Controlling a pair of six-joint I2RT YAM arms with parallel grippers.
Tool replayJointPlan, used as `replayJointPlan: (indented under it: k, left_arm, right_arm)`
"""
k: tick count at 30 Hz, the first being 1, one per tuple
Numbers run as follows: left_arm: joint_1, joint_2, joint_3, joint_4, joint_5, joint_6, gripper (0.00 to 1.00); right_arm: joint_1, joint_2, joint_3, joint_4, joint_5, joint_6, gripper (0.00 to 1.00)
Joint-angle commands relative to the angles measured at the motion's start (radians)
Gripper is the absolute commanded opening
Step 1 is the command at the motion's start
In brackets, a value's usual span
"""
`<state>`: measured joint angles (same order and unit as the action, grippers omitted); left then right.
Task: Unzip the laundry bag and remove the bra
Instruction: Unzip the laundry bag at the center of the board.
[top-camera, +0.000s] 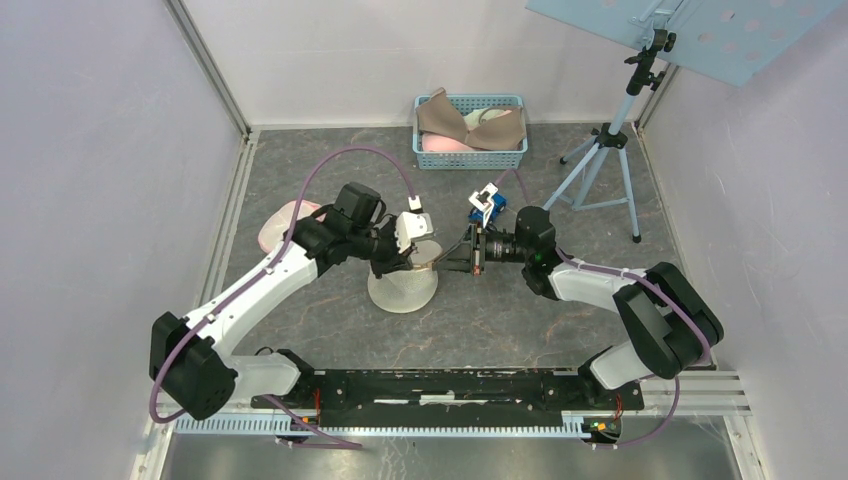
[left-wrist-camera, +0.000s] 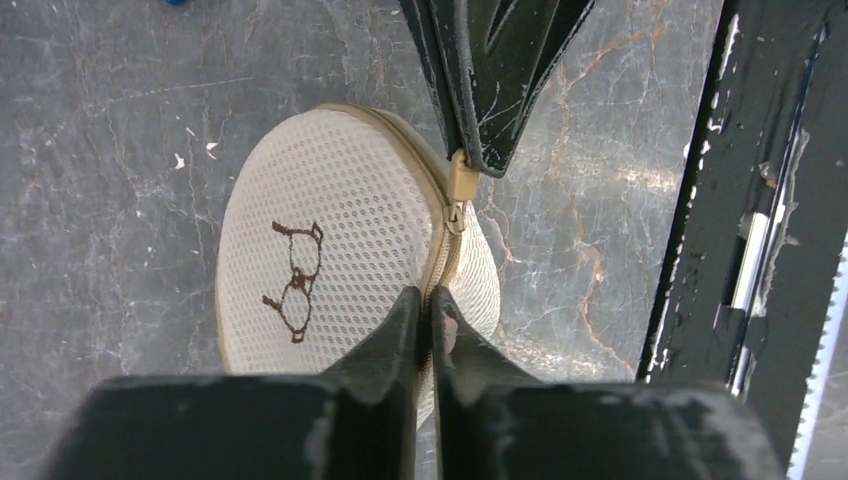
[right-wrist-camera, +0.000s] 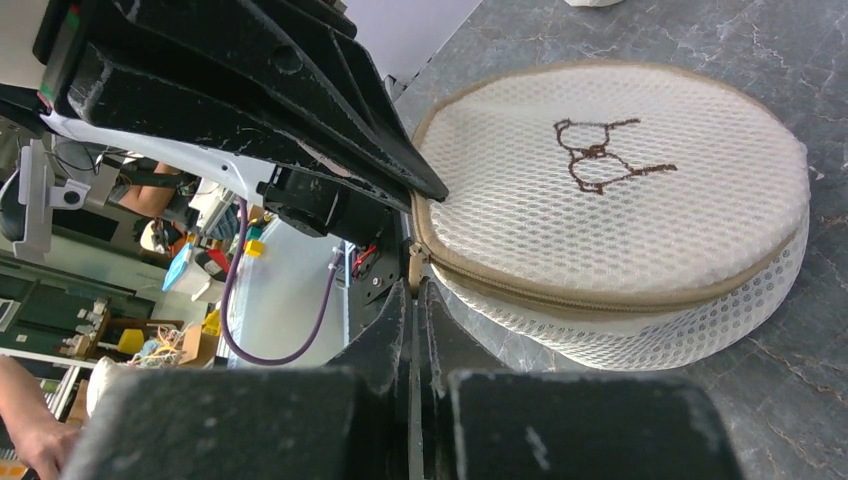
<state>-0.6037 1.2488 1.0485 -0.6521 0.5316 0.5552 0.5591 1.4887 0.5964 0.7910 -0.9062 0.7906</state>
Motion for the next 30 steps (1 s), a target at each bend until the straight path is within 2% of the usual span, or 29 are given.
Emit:
replayJointPlan:
  k: [1,3,13,15,18,21,25,30]
  left_arm:
    - [0.01,-0.033,-0.015,0.009,-0.033,-0.009,0.07]
    - [0.031,-0.046,-0.029,0.019,-0.032,-0.013,0.02]
    - [0.103,-0.082,-0.089,0.046,-0.039,0.039,0.02]
    - [0.103,-0.086,-0.078,0.061,-0.015,0.006,0.1]
    - [0.097,-0.08,-0.035,0.06,0.043,-0.068,0.35]
    - [0.075,-0.084,-0.007,0.06,0.058,-0.107,0.47]
    - [0.031,-0.074,0.008,0.066,0.056,-0.152,0.56]
    - [-0.004,-0.037,-0.005,0.11,0.041,-0.219,0.6]
  right_arm:
    - [-0.017,-0.008,0.036,0.007,-0.006,-0.037,0.0]
    - [-0.035,-0.014,0.033,-0.007,-0.011,-0.048,0.0]
    - [-0.105,-0.039,0.031,-0.051,-0.022,-0.085,0.0]
    - [-0.105,-0.037,0.029,-0.025,-0.021,-0.062,0.0]
    - [-0.101,-0.03,0.029,0.001,-0.02,-0.04,0.0]
    - [-0.088,-0.027,0.026,0.022,-0.019,-0.024,0.0]
    - [-0.054,-0.022,0.025,0.036,-0.011,-0.017,0.0]
    - [-0.016,-0.005,0.031,0.063,-0.003,0.004,0.0]
